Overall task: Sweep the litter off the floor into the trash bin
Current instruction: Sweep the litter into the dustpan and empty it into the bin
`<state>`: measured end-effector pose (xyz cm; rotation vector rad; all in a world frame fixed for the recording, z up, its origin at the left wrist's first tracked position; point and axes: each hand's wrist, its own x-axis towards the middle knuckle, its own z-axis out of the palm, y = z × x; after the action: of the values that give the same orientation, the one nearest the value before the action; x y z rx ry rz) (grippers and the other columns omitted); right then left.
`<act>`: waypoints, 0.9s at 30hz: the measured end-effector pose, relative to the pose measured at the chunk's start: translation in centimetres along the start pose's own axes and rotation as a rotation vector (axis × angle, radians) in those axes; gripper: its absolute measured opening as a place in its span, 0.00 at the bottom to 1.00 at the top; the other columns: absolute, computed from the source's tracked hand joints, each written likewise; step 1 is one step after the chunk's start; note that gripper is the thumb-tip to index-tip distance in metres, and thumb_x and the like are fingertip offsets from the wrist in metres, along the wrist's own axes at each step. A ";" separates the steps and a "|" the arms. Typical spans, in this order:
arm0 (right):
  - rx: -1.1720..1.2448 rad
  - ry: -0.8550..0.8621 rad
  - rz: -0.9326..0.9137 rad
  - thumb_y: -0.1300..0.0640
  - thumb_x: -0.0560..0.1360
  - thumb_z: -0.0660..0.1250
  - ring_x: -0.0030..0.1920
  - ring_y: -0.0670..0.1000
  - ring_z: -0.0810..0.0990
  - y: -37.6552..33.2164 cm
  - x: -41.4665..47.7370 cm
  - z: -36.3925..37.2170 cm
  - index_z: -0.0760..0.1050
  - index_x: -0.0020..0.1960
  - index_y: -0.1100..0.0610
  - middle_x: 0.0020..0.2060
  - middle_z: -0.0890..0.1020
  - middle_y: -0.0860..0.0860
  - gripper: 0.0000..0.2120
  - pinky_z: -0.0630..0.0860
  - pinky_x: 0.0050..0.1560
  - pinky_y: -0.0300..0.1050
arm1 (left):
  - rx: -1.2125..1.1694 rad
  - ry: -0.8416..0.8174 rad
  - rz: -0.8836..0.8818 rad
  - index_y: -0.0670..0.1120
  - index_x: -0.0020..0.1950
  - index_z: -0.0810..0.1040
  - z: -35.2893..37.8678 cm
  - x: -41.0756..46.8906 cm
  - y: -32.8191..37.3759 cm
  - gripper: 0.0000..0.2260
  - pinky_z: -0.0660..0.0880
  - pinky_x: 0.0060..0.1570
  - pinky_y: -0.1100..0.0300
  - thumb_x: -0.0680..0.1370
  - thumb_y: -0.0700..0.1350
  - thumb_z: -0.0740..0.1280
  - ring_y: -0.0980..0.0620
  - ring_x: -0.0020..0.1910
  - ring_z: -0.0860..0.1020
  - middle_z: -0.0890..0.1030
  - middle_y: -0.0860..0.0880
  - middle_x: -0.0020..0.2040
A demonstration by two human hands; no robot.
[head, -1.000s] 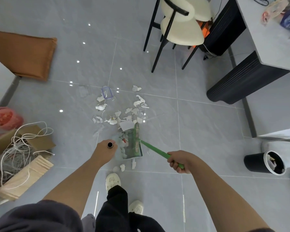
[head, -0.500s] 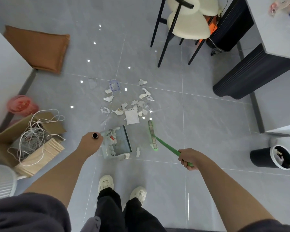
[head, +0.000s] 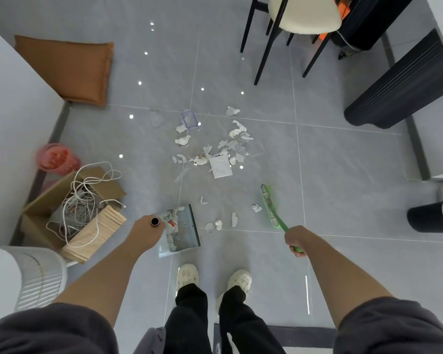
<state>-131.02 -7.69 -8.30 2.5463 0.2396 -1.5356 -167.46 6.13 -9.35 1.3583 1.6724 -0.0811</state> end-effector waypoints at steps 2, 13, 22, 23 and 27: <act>0.000 -0.038 0.027 0.63 0.78 0.52 0.23 0.47 0.65 -0.4 -0.2 2.0 0.67 0.46 0.60 0.27 0.68 0.52 0.06 0.63 0.21 0.32 | 0.046 -0.014 0.018 0.43 0.33 0.68 0.7 -0.2 -0.4 0.13 0.66 0.32 0.58 0.78 0.40 0.61 0.47 0.31 0.69 0.69 0.46 0.29; -0.047 -0.452 -0.021 0.64 0.77 0.56 0.17 0.43 0.66 -6.2 -4.1 9.2 0.70 0.65 0.57 0.27 0.68 0.49 0.18 0.62 0.19 0.32 | -0.040 -0.093 0.039 0.45 0.30 0.65 3.0 1.4 0.0 0.16 0.64 0.36 0.57 0.78 0.38 0.60 0.47 0.33 0.66 0.68 0.48 0.29; -0.230 -0.464 -0.145 0.66 0.77 0.58 0.22 0.43 0.62 -6.8 -5.6 4.4 0.65 0.72 0.46 0.28 0.67 0.49 0.27 0.61 0.21 0.32 | -0.171 -0.098 0.040 0.51 0.27 0.62 1.8 2.1 -1.6 0.19 0.61 0.37 0.54 0.76 0.37 0.61 0.48 0.31 0.60 0.63 0.49 0.28; -0.249 -0.459 -0.146 0.65 0.77 0.57 0.24 0.44 0.62 -6.9 -5.8 3.9 0.65 0.72 0.45 0.28 0.67 0.49 0.27 0.60 0.21 0.32 | -0.177 -0.097 0.039 0.50 0.29 0.63 1.5 2.0 -1.8 0.18 0.63 0.38 0.52 0.76 0.37 0.61 0.47 0.31 0.60 0.63 0.48 0.28; -0.330 -0.423 -0.150 0.65 0.77 0.58 0.25 0.44 0.62 -7.4 -7.0 2.0 0.66 0.71 0.46 0.29 0.68 0.50 0.26 0.60 0.24 0.33 | -0.265 -0.090 0.002 0.42 0.38 0.74 0.6 1.7 -2.5 0.06 0.68 0.39 0.48 0.71 0.44 0.63 0.39 0.36 0.63 0.70 0.35 0.35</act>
<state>-137.53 -1.27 -3.44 1.9416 0.5801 -1.8628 -168.97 6.03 -12.09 1.1406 1.5465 0.0772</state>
